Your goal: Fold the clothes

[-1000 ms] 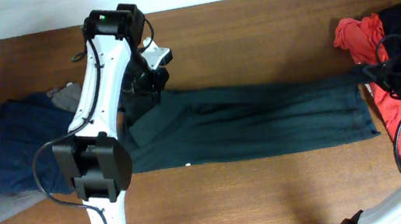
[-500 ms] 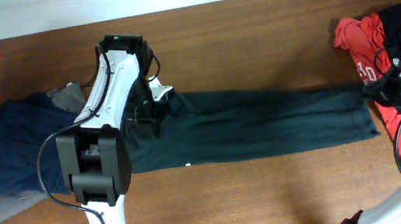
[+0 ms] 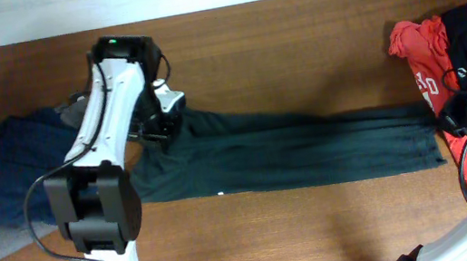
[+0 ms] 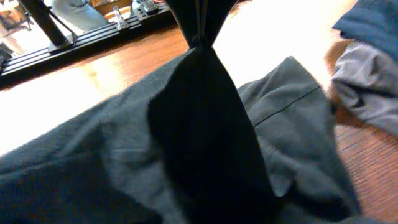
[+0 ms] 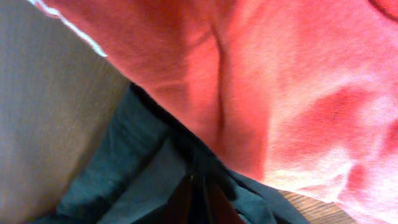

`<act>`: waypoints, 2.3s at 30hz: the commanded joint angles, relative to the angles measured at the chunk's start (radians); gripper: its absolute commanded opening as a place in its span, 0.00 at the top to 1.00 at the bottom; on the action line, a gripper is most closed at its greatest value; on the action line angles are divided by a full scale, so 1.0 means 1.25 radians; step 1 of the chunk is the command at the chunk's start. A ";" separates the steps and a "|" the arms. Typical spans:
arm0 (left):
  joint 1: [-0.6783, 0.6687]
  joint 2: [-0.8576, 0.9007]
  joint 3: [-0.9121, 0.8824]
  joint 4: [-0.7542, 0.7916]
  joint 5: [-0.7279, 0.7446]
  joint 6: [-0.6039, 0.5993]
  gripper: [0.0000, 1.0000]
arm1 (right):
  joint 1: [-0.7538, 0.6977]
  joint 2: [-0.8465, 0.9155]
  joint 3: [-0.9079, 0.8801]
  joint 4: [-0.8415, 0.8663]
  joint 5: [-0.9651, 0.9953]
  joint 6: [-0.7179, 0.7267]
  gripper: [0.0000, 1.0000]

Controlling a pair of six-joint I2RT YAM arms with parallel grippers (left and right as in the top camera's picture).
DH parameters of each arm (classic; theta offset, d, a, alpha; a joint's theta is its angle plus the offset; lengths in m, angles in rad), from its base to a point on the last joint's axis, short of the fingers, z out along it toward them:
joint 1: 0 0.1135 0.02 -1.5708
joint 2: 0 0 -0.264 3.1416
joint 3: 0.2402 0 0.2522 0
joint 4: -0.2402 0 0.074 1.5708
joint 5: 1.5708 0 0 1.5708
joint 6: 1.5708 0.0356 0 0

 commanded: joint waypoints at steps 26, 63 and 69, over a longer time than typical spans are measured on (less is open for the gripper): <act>0.036 -0.025 -0.002 0.015 -0.019 -0.008 0.53 | -0.006 -0.023 0.007 0.040 -0.095 -0.133 0.52; 0.219 -0.226 0.006 0.163 0.038 -0.161 0.29 | 0.027 0.091 -0.049 0.001 -0.058 -0.237 0.41; 0.219 -0.226 0.006 0.163 0.038 -0.145 0.29 | 0.009 0.087 -0.048 -0.008 -0.100 -0.270 0.49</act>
